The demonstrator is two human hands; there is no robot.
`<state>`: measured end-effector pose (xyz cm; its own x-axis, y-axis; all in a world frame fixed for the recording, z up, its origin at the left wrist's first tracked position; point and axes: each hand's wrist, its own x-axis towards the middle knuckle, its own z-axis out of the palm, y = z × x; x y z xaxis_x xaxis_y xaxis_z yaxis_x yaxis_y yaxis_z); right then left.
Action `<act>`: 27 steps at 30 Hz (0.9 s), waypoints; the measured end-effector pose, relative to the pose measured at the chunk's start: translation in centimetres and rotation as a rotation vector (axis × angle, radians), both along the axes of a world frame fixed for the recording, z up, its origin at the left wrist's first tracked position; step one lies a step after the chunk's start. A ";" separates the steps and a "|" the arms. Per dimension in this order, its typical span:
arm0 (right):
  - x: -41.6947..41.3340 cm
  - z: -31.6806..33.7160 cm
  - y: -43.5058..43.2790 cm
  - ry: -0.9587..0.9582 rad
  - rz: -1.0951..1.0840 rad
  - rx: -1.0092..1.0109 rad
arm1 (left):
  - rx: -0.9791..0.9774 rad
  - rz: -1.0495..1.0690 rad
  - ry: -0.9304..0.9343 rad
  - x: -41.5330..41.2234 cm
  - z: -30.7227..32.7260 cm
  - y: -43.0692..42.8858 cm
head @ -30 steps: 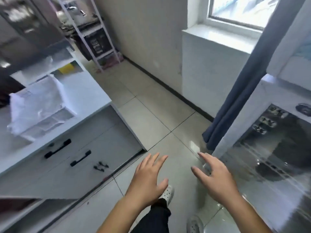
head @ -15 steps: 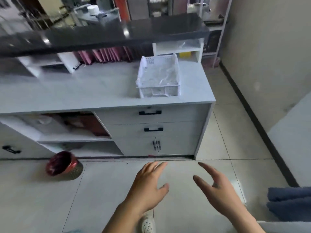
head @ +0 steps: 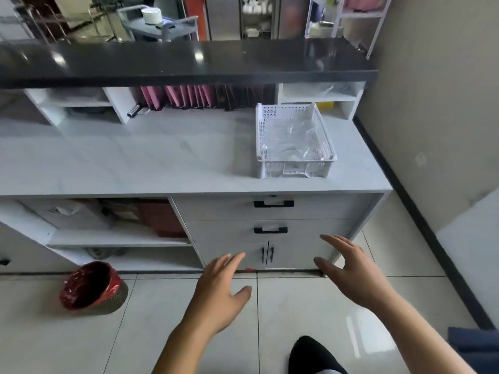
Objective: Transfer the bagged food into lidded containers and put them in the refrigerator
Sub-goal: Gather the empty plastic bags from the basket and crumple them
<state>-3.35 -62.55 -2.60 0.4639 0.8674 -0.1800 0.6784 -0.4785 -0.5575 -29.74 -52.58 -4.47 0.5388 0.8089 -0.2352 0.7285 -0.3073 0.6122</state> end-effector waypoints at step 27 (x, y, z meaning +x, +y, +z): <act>22.0 -2.6 36.7 -0.325 0.320 -0.349 | 0.104 -0.325 0.363 35.7 2.9 47.0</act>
<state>18.66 -25.87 -5.22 0.2675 0.8885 -0.3728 0.9297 -0.3396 -0.1423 5.96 -5.57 -1.53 0.6655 0.6420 -0.3807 0.7452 -0.5999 0.2911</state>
